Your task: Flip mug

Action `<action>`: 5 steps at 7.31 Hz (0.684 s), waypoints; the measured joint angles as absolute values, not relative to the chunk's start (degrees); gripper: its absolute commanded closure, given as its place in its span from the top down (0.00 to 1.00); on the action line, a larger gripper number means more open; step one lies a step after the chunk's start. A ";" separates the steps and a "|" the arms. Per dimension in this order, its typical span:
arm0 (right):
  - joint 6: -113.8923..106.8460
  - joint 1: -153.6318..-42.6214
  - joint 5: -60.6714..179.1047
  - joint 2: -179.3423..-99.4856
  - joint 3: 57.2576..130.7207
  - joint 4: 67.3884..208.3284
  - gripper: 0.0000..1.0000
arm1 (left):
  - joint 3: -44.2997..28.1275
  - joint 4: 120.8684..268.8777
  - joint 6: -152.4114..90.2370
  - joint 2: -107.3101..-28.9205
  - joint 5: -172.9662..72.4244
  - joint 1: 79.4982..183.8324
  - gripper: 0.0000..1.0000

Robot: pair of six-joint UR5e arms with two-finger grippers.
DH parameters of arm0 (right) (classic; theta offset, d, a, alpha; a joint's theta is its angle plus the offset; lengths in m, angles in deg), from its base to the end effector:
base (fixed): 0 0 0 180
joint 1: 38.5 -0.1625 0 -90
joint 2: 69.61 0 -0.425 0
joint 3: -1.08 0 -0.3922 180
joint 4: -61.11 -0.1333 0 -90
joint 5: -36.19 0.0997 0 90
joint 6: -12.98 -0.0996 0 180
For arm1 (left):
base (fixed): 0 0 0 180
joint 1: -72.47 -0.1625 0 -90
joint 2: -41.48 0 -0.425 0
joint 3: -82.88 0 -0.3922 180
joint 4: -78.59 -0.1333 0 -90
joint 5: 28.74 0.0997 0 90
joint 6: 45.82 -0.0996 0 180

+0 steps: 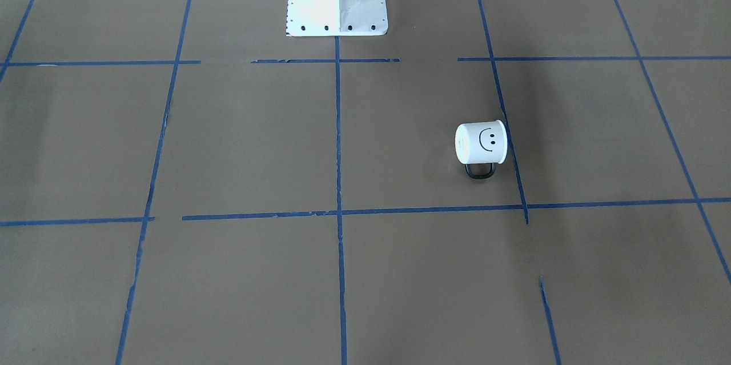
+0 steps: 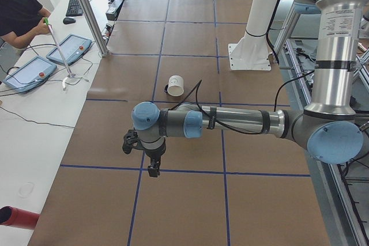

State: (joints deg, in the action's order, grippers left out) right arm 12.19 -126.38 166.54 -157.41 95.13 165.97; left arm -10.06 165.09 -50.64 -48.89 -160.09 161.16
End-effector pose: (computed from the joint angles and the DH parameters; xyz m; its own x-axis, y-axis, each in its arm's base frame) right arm 0.0505 -0.4956 0.6345 0.7656 0.0823 0.6380 0.0260 0.9870 -0.1585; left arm -0.0562 -0.4952 0.6399 0.7460 0.0989 -0.6586 -0.0858 0.9949 0.0522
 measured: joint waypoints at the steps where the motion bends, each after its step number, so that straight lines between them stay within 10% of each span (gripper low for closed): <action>1: 12.19 -126.39 166.54 -157.41 95.13 165.97 1.00 | -10.12 165.15 -50.56 -48.99 -160.11 161.20 1.00; 5: 12.19 -126.38 166.54 -157.41 95.13 165.97 1.00 | -10.07 170.01 -50.10 -54.07 -160.27 160.93 1.00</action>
